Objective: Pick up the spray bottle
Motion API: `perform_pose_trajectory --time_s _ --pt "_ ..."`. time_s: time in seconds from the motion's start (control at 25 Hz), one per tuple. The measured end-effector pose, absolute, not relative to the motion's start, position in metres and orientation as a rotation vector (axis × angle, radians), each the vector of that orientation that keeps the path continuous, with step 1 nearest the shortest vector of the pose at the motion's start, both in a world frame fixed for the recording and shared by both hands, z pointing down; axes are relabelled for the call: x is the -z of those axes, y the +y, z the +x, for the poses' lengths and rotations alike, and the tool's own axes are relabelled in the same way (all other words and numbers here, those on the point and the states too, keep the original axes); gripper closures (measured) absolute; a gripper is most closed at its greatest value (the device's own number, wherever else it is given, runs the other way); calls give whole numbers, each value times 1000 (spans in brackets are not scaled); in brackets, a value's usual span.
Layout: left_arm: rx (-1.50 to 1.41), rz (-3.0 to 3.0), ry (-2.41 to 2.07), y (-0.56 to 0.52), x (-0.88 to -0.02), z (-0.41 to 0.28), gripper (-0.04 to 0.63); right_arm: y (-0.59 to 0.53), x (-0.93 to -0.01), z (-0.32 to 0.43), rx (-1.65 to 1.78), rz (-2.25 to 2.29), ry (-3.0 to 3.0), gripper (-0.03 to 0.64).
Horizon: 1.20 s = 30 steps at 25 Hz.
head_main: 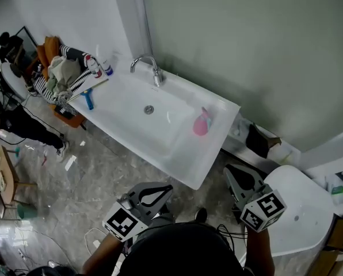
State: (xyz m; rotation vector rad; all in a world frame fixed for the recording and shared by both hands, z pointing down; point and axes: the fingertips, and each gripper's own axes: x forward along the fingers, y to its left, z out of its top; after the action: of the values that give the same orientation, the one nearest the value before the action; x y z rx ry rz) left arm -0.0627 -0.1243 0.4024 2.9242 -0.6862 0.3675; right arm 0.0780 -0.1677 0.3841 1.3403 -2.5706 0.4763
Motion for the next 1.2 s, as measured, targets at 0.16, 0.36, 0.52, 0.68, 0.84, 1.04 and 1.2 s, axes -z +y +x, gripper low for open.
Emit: perform_pose_trajectory --time_s 0.16,0.36,0.52,0.68,0.84,1.04,1.2 --pt "-412 2949 -594 -139 -415 -76 591 -179 -384 72 -479 1425 -2541 607" --pt "-386 2964 -525 -160 -415 -89 591 -194 -387 65 -484 1501 -2487 607" --pt "-366 2978 -475 -178 -414 -96 591 -209 -382 60 -466 1541 -2462 607" --pt "-396 2973 -456 -198 -425 -99 591 -226 -387 54 -474 1515 -2451 607" --pt "-414 2943 -505 -223 -435 -93 591 -251 -403 65 -516 1474 -2445 607" --pt "-386 2879 -604 -247 -433 -69 591 -295 -407 81 -531 1390 -2494 607" --pt "-373 2850 -636 -268 -430 -38 591 -329 -404 90 -518 1317 -2533 607"
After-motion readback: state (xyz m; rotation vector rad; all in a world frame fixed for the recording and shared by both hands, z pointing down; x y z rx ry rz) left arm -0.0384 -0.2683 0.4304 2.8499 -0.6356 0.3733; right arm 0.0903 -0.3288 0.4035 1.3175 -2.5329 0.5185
